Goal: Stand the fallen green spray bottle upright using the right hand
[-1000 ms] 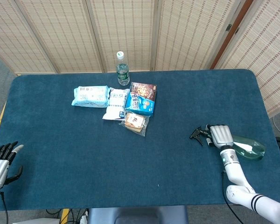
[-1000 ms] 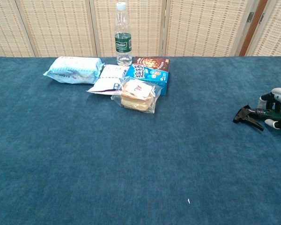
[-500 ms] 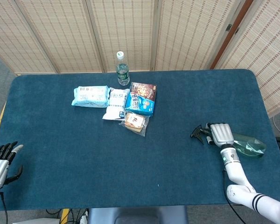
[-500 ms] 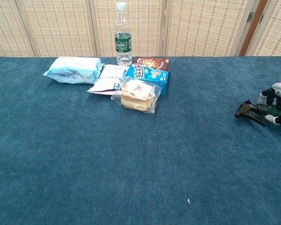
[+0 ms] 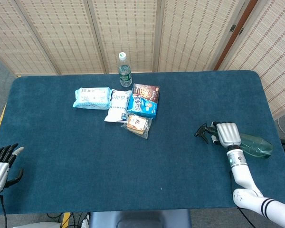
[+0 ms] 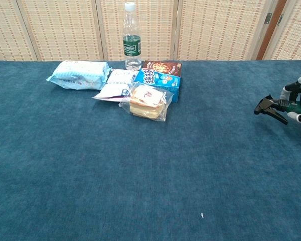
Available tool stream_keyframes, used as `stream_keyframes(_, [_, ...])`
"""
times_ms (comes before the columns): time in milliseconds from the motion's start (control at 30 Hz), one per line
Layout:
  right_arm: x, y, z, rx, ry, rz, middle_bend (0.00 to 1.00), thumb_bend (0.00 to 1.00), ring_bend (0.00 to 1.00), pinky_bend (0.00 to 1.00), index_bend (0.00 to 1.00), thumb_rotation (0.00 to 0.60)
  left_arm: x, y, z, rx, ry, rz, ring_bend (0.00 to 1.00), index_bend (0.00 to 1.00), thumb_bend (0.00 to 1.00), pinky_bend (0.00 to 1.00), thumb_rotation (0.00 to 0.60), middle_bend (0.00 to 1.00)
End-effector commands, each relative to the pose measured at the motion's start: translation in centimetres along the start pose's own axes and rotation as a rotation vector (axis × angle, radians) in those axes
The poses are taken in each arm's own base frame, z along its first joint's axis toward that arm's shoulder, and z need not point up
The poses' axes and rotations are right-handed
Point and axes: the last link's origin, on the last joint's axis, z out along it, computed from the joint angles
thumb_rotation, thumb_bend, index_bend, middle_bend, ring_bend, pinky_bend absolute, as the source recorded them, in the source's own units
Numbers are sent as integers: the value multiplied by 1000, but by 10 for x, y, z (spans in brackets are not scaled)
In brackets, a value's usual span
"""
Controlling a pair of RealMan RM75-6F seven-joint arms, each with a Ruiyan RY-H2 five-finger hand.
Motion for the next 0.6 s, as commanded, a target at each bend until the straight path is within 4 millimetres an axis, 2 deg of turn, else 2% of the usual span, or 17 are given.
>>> stream_keyframes(33, [13, 1, -6, -1, 62, 70, 582, 306, 455, 418, 444, 600, 1, 1, 0, -4, 1, 5, 0, 124, 454, 0, 600, 68])
stream_keyframes(433, [52, 11, -27, 6, 188, 176, 582, 302, 455, 418, 444, 600, 1, 11, 2, -23, -7, 10, 0, 124, 454, 0, 600, 68])
stream_keyframes(600, [59, 8, -34, 23, 217, 219, 582, 301, 455, 418, 444, 600, 1, 13, 1, -25, -6, 12, 0, 124, 454, 0, 600, 68])
